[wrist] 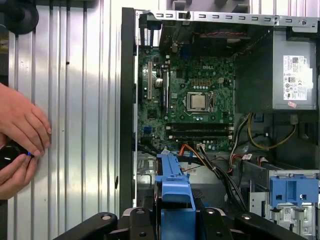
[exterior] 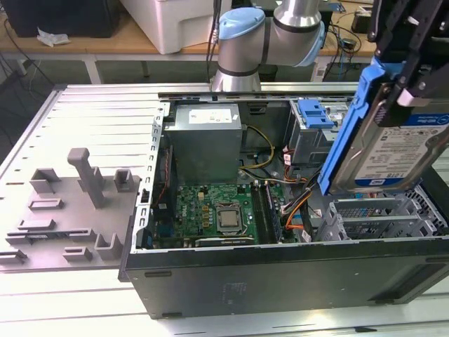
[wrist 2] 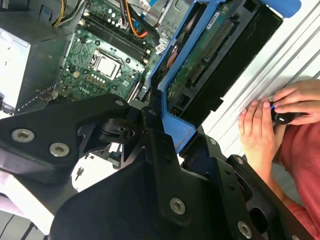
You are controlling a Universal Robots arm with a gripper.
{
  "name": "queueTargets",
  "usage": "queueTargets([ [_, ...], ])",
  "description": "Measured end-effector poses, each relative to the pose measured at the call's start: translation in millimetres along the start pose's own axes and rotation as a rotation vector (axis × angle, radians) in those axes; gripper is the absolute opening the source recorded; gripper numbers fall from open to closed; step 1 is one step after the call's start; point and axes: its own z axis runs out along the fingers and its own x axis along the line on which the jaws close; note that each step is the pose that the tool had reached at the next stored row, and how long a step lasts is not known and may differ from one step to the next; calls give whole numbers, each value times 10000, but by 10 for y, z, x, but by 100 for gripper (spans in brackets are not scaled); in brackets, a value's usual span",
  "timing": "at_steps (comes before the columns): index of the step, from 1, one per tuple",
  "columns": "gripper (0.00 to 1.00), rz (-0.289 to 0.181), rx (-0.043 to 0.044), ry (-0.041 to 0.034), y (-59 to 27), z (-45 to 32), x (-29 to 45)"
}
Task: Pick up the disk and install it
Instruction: 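Insert the disk into the insertion slot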
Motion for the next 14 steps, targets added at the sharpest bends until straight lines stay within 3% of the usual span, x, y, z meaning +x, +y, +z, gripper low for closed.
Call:
queueTargets([
  [3, 37, -2, -1, 2, -76, 25, 20],
  [14, 37, -1, 0, 0, -228, 104, 97],
])
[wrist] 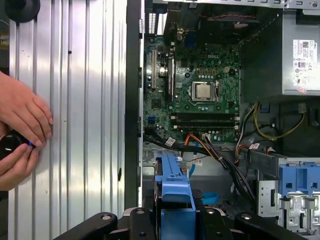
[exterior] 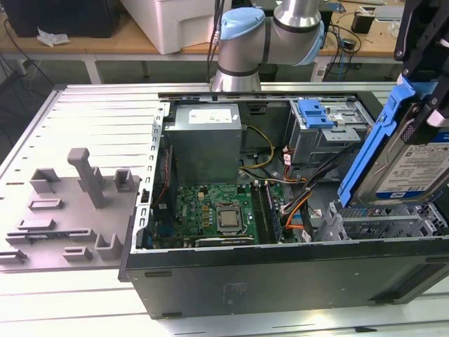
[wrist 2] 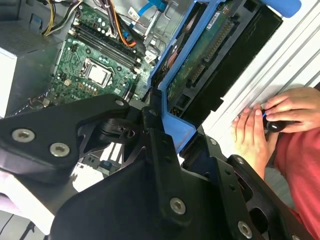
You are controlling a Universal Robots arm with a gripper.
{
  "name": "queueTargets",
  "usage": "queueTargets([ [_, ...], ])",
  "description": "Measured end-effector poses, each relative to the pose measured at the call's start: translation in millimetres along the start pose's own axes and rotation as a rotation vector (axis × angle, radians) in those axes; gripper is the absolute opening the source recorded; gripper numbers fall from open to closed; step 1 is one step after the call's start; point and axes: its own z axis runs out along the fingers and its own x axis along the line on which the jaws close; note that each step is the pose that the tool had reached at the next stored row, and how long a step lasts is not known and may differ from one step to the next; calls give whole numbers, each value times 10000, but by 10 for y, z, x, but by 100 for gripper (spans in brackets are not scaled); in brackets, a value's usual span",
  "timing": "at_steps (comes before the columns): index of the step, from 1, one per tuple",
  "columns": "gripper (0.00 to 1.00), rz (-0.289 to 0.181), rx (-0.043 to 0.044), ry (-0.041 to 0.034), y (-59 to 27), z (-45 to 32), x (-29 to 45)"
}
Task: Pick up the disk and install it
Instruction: 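Insert the disk into the insertion slot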
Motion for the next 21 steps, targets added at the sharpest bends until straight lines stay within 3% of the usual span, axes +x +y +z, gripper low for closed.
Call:
queueTargets([
  [8, 37, 1, 0, 1, -82, 153, 43],
  [9, 37, 2, 0, 0, -110, 198, 15],
  [10, 37, 1, 0, 1, -126, 222, -60],
  [12, 37, 1, 0, 34, -130, 252, -67],
  [21, 37, 0, -1, 58, -161, 318, -86],
])
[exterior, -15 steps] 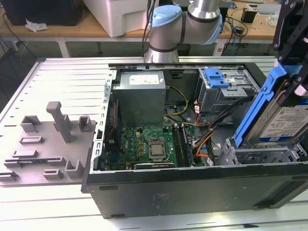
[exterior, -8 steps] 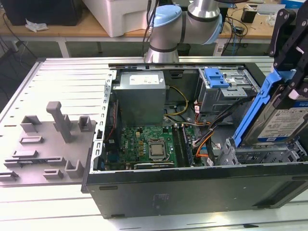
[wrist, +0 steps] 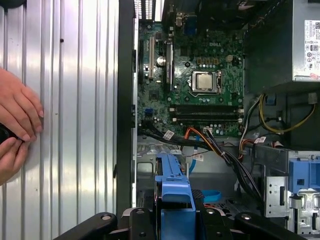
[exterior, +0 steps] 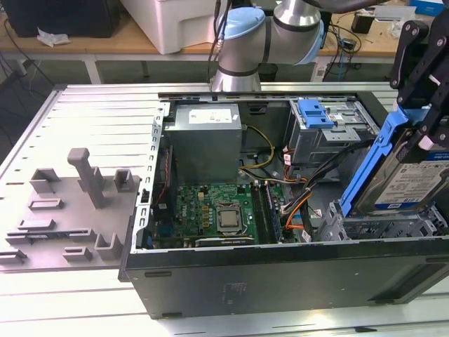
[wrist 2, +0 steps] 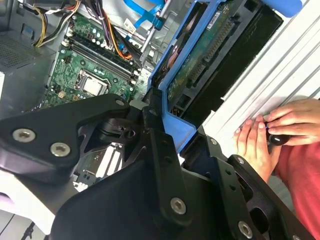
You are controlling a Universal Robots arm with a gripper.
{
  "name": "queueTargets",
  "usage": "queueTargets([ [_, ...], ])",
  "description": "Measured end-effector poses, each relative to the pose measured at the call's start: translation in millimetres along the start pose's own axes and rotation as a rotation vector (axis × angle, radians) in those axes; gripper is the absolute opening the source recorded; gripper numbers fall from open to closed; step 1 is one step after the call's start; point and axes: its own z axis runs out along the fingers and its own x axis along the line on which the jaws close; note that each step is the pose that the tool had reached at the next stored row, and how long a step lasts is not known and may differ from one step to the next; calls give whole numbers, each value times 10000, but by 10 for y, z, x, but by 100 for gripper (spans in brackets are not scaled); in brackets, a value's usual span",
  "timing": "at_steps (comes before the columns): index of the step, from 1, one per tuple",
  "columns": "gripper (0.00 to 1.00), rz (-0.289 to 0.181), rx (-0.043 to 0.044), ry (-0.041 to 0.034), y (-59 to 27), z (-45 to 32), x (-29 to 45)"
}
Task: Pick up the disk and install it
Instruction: 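Insert the disk into the insertion slot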
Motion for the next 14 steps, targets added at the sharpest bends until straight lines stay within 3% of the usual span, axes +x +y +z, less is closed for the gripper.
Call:
queueTargets([
  [14, 37, 0, 0, 4, -40, 79, -134],
])
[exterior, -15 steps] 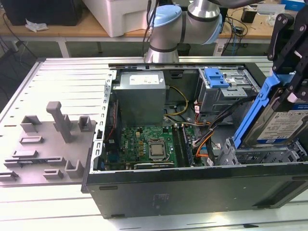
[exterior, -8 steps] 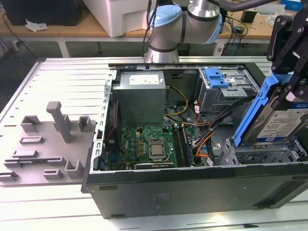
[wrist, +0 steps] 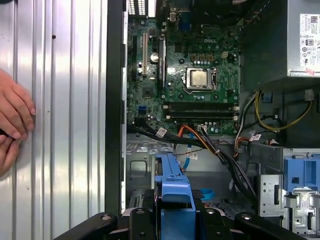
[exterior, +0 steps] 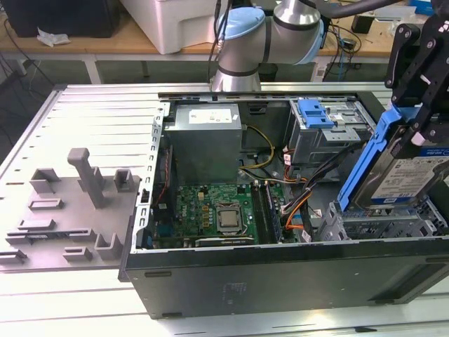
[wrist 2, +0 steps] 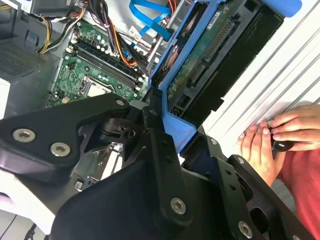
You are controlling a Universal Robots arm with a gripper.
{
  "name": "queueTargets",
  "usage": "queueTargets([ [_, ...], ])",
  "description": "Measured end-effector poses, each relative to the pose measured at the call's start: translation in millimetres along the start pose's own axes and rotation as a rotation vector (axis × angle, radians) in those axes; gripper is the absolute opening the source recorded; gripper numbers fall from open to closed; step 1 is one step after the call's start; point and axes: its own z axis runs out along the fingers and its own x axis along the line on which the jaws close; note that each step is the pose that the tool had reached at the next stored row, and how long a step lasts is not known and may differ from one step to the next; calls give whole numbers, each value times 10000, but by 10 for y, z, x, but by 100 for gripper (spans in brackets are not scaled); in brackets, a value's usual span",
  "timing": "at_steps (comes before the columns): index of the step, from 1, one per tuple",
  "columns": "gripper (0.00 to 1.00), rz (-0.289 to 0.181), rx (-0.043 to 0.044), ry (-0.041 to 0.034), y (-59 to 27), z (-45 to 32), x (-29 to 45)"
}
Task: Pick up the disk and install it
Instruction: 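Insert the disk into the insertion slot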
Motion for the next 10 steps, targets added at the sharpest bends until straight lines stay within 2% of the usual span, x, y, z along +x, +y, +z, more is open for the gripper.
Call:
queueTargets([
  [10, 37, 0, 0, 4, -1, 22, -19],
])
